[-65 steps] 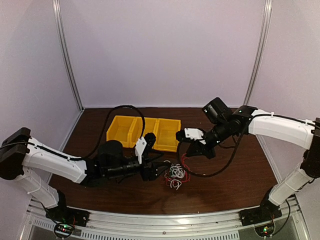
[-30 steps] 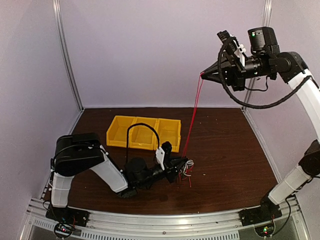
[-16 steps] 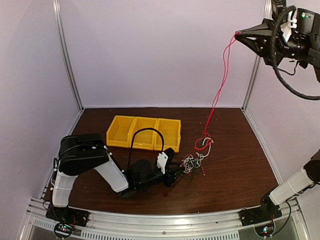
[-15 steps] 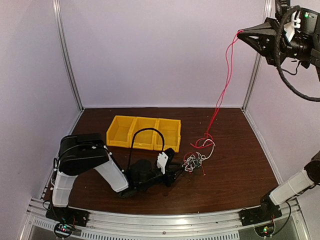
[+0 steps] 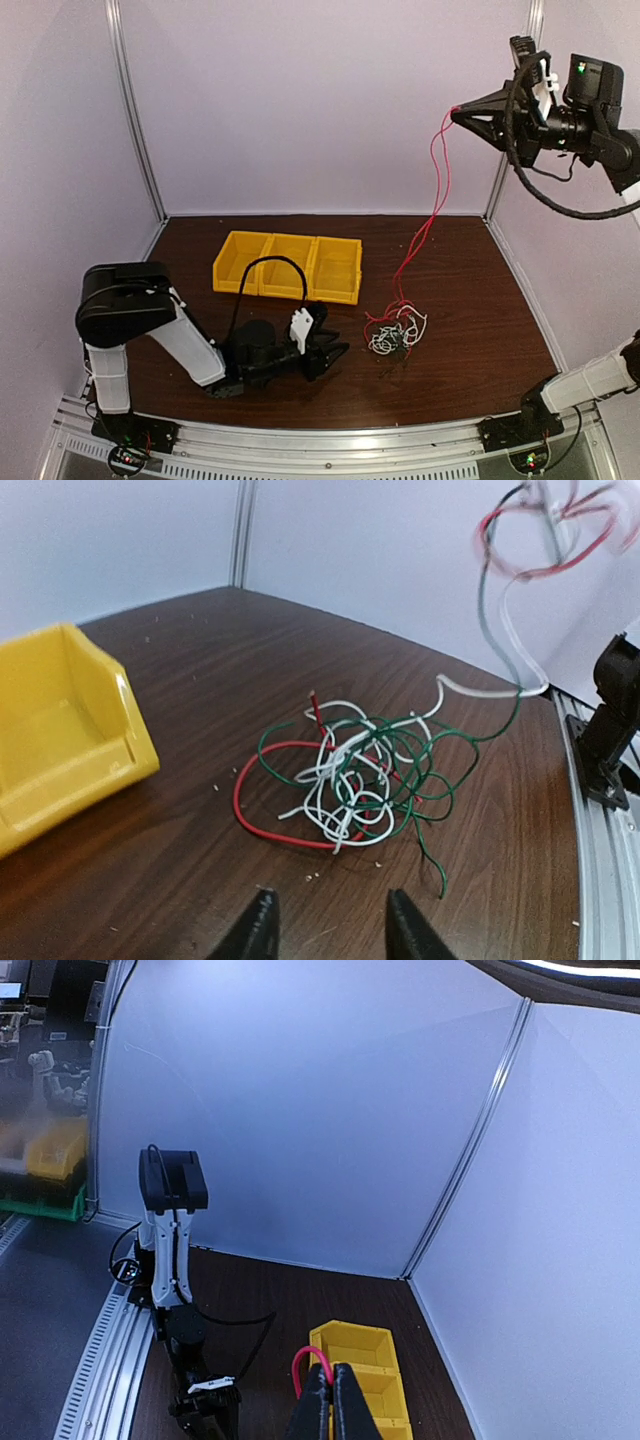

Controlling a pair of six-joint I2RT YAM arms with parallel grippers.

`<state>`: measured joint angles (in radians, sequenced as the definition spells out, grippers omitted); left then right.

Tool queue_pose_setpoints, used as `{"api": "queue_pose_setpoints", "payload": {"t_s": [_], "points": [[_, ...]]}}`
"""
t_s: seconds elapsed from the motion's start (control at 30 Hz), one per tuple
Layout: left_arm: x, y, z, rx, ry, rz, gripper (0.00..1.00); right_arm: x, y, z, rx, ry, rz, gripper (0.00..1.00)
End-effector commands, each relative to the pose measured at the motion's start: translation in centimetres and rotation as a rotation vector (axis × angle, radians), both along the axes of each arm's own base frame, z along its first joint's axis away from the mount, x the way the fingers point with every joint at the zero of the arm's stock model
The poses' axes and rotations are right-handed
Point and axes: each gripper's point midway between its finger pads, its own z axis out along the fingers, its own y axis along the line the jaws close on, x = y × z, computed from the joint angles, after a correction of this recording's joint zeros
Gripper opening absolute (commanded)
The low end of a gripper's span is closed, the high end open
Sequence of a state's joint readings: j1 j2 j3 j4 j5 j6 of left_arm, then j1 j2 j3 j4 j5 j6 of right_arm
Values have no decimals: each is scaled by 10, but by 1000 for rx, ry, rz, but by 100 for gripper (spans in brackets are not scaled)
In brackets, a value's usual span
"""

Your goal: Untangle the cables

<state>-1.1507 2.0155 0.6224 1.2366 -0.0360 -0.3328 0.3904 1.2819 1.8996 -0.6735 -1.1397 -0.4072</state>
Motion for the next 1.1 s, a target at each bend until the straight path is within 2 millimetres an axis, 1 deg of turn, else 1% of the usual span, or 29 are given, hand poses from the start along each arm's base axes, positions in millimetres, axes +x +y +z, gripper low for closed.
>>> {"api": "queue_pose_setpoints", "payload": {"t_s": [0.0,0.1,0.2,0.27,0.3,0.37,0.43,0.5,0.53,0.57,0.6,0.7,0.77,0.87,0.97,1.0,1.07], "points": [[-11,15,82,-154,-83,-31,49,30,6,-55,-14,113,-60,0],[-18,13,123,-162,-135,-76,56,42,10,-101,-58,188,-77,0],[-17,6,163,-163,-188,-86,60,46,16,-131,-91,238,-76,0],[-17,0,186,-175,-219,-99,62,45,20,-141,-98,262,-60,0],[-16,-5,193,-173,-236,-105,63,44,22,-142,-98,270,-52,0],[-7,-12,202,-169,-234,-74,63,43,26,-143,-93,282,-40,0],[6,-21,204,-151,-215,-31,61,43,29,-142,-92,285,-34,0],[11,-33,204,-135,-207,-37,58,42,31,-143,-94,289,-26,0],[11,-42,201,-118,-199,-58,58,42,32,-144,-96,290,-22,0],[10,-52,205,-120,-193,-88,57,41,33,-145,-98,292,-21,0],[10,-59,203,-114,-177,-111,57,41,33,-146,-100,292,-18,0],[8,-75,199,-116,-126,-168,54,40,34,-147,-104,291,-16,0],[10,-79,196,-116,-90,-174,51,38,33,-147,-102,287,-16,0],[9,-81,191,-116,-68,-199,49,36,32,-148,-104,282,-17,0],[3,-84,188,-116,-60,-244,46,36,32,-151,-109,281,-21,0],[0,-86,187,-116,-60,-263,43,36,32,-151,-110,283,-21,0],[0,-88,186,-117,-56,-274,36,36,32,-152,-111,281,-21,0]]}}
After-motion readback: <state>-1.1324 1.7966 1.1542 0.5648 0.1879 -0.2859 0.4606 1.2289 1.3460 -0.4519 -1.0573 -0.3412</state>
